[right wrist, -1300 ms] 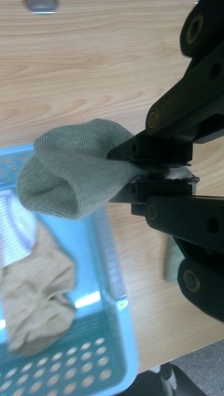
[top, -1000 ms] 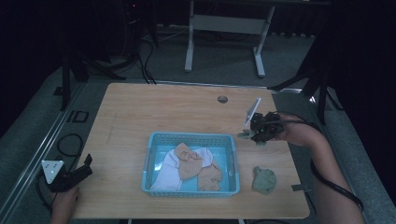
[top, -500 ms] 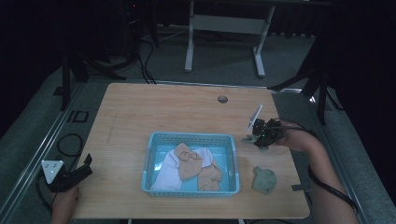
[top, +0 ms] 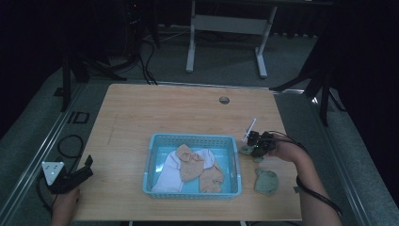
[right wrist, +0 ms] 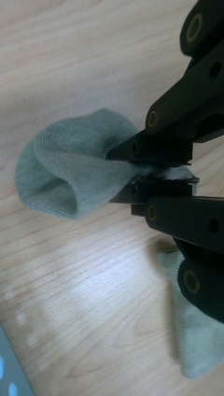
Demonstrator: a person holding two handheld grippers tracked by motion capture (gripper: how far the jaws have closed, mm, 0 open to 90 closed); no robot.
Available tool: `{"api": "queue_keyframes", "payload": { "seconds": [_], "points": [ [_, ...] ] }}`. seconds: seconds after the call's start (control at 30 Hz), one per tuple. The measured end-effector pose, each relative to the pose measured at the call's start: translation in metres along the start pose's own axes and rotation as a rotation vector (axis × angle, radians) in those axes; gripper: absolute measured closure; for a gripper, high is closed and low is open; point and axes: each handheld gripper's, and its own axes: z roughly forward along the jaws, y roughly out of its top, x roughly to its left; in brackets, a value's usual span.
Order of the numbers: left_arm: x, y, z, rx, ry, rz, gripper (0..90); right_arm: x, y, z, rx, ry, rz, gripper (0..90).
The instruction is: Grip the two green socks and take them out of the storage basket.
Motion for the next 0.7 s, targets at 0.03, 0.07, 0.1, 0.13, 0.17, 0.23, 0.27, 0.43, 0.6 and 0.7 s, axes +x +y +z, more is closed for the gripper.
{"api": "queue_keyframes", "payload": {
  "seconds": [0.03, 0.07, 0.1, 0.13, 0.17, 0.23, 0.27, 0.43, 0.6, 0.7],
  "points": [
    [0.0, 0.0, 0.0, 0.001, 0.0, 0.001, 0.7, 0.001, 0.0, 0.003, -0.005, 0.011, 0.003, 80.8],
    [0.0, 0.0, 0.0, 0.001, 0.0, 0.001, 0.7, 0.001, 0.0, 0.003, -0.005, 0.011, 0.003, 80.8],
    [0.0, 0.0, 0.0, -0.001, -0.001, -0.001, 0.7, 0.005, 0.001, 0.009, 0.006, 0.031, -0.003, 72.9],
    [0.0, 0.0, 0.0, -0.001, -0.001, -0.001, 0.7, 0.005, 0.001, 0.009, 0.006, 0.031, -0.003, 72.9],
    [0.0, 0.0, 0.0, 0.0, -0.001, -0.001, 0.7, 0.009, 0.001, 0.009, 0.024, 0.03, -0.003, 67.5],
    [0.0, 0.0, 0.0, 0.001, -0.002, 0.001, 0.7, 0.012, 0.0, 0.004, 0.017, 0.035, 0.006, 59.2],
    [0.0, 0.0, 0.0, 0.001, -0.002, 0.001, 0.7, 0.012, -0.001, 0.0, 0.003, 0.033, 0.008, 57.8],
    [0.0, 0.0, 0.0, 0.001, -0.001, 0.001, 0.7, 0.012, -0.008, -0.014, -0.068, 0.021, 0.051, 47.9],
    [0.0, 0.0, 0.0, 0.002, -0.001, 0.002, 0.7, 0.008, -0.021, -0.019, -0.131, -0.002, 0.122, 35.0],
    [0.0, 0.0, 0.0, 0.003, -0.002, 0.001, 0.7, 0.007, -0.035, -0.019, -0.171, -0.017, 0.181, 28.1]
  ]
}}
